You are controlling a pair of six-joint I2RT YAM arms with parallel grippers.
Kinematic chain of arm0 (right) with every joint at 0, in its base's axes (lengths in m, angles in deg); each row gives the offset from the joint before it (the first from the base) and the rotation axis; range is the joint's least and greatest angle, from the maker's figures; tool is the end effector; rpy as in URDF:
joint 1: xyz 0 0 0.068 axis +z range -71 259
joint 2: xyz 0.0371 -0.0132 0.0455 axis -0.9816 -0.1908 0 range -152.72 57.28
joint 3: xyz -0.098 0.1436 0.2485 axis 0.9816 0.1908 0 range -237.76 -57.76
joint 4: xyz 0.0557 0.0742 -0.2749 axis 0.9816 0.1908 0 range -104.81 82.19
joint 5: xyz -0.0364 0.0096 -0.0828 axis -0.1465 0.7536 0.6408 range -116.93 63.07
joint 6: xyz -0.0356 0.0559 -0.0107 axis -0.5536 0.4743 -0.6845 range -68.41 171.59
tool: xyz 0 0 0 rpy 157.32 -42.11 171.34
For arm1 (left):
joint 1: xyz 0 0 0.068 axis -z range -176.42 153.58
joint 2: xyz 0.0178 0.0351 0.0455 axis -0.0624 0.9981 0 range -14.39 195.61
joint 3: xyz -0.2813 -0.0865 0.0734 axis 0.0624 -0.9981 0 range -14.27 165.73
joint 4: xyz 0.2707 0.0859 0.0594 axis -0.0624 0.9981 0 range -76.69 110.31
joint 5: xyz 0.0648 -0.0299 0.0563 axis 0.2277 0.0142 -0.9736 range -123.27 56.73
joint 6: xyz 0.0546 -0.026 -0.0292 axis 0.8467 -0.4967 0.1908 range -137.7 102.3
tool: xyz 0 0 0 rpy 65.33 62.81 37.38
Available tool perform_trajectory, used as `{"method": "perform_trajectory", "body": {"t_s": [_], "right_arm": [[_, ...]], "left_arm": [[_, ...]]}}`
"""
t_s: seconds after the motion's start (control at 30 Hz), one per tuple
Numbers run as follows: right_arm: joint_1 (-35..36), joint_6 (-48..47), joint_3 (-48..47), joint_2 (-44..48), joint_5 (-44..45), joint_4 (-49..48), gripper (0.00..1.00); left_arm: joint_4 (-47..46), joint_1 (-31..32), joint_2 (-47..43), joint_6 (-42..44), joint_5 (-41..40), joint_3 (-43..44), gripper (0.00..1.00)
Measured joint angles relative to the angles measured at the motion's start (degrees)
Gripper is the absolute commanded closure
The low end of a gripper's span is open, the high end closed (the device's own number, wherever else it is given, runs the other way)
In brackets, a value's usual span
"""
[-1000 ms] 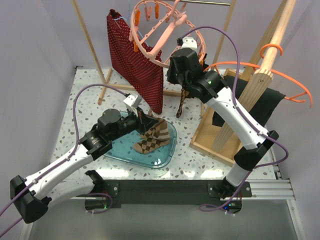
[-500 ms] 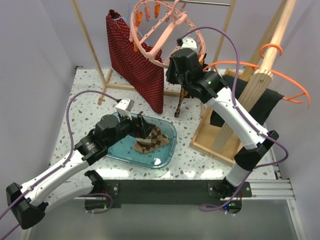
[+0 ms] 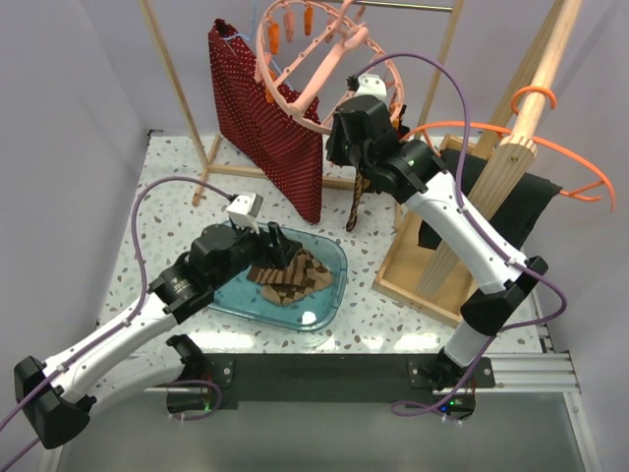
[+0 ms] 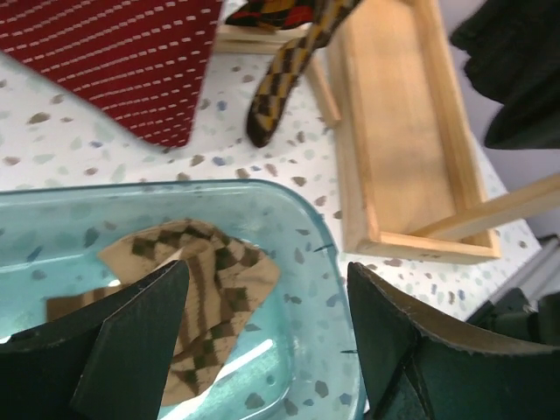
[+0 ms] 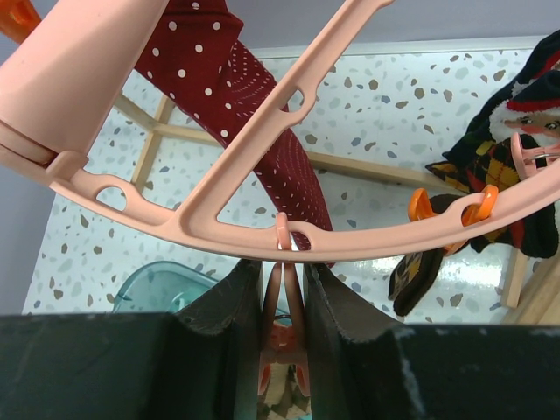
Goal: Remove the socks clipped to the hanger
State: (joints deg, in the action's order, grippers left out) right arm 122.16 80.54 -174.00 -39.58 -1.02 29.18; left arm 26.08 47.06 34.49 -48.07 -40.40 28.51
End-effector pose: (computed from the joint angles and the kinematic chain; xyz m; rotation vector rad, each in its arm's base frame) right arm 0.3124 0.2609 0.5038 0.0446 1.9729 0.3745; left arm 0.1688 -0.1507 0.3253 0.1376 1.9654 -0.7475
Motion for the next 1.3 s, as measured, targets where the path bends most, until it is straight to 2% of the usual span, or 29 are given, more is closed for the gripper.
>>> {"method": "perform_trajectory", "body": {"t_s": [0.17,0.37,0.43,0.53,0.57,0.7,0.9,1.1,1.13,1.2,1.27,1.3], "right_arm": [[0.0,0.0,0.1,0.0,0.0,-0.2,1.00],[0.0,0.0,0.1,0.3,-0.1,-0.1,1.00],[0.0,0.0,0.2,0.5,-0.3,-0.1,1.00],[0.0,0.2,0.2,0.6,-0.7,-0.1,1.00],[0.0,0.2,0.2,0.7,-1.0,-0.1,1.00],[-0.1,0.5,0.6,1.2,-1.6,-0.2,1.00],[-0.1,0.6,1.3,2.4,-1.7,-0.3,1.00],[-0.1,0.6,1.4,2.4,-1.7,-0.3,1.00],[-0.1,0.6,1.4,2.4,-1.7,-0.3,1.00],[-0.1,0.6,1.4,2.4,-1.9,-0.3,1.00],[-0.1,0.6,1.4,2.4,-2.0,-0.3,1.00],[-0.1,0.5,1.4,2.4,-2.1,-0.3,1.00]], "left_arm": [[-11.3,0.0,2.4,-0.3,7.9,-3.4,0.13],[-27.8,0.0,17.0,-0.4,12.7,-2.7,0.11],[-33.6,0.1,22.2,0.0,12.9,-2.4,0.13],[-42.8,0.1,29.7,0.5,12.5,-1.6,0.30],[-45.7,0.1,32.0,0.9,12.5,-1.3,0.32],[-54.6,0.1,42.8,2.3,13.2,2.8,0.33],[-57.4,0.1,55.0,3.6,13.5,13.9,0.33],[-57.9,0.1,58.4,6.2,11.1,18.2,0.53],[-58.0,0.0,59.1,6.8,11.0,18.8,0.61],[-58.0,0.0,59.6,7.1,11.0,19.1,0.66],[-57.9,0.0,60.1,7.3,11.0,19.5,0.81],[-57.9,0.0,60.3,7.3,11.1,19.7,0.85]]}}
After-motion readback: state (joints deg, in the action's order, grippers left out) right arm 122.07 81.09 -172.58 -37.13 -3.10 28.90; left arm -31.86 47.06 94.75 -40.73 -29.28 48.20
